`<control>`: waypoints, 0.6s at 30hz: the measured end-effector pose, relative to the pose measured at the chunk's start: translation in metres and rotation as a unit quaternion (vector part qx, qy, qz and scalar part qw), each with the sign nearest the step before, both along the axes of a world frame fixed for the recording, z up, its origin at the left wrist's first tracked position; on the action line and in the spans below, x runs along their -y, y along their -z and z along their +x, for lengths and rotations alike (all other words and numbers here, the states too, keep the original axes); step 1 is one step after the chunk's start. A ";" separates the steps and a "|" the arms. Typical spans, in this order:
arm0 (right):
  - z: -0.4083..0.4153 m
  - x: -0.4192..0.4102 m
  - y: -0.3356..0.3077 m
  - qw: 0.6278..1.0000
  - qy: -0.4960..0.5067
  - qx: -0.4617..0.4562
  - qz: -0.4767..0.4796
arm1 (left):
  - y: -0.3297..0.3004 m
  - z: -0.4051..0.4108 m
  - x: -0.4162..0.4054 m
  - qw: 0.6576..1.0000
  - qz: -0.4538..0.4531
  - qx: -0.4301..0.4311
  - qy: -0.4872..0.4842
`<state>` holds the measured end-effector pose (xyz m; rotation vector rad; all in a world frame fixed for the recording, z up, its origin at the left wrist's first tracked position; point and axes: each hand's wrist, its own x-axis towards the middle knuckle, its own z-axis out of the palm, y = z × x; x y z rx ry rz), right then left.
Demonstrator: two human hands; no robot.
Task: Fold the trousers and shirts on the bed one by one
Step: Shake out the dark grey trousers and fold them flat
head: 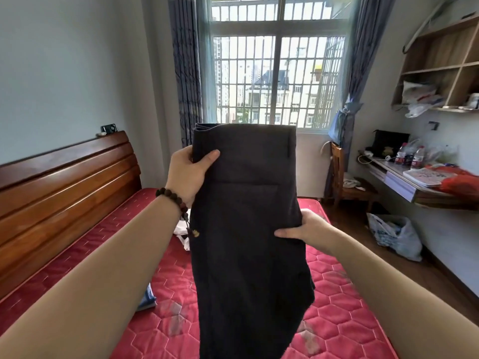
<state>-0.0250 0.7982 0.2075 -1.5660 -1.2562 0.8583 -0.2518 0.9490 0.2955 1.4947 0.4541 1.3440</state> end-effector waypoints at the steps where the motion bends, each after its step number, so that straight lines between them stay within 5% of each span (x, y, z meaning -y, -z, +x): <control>1: 0.005 0.004 0.004 0.999 0.024 -0.010 0.037 | -0.002 0.001 0.001 1.000 0.001 0.003 0.000; 4: 0.016 0.019 0.019 0.993 0.050 -0.052 0.088 | -0.008 0.002 0.006 0.999 0.005 0.033 0.012; 7: 0.015 0.033 0.049 0.999 0.021 0.050 -0.003 | -0.013 0.004 0.007 0.999 0.008 0.038 0.010; 13: 0.040 0.060 0.048 0.986 -0.033 0.105 -0.124 | -0.012 0.008 0.016 0.999 0.022 0.002 0.032; 15: 0.036 0.059 0.026 0.990 -0.073 0.031 -0.115 | -0.011 0.013 0.026 0.998 0.012 -0.005 0.067; 18: 0.020 0.050 -0.024 0.980 -0.080 -0.178 0.049 | -0.013 0.017 0.040 0.995 0.017 -0.024 0.091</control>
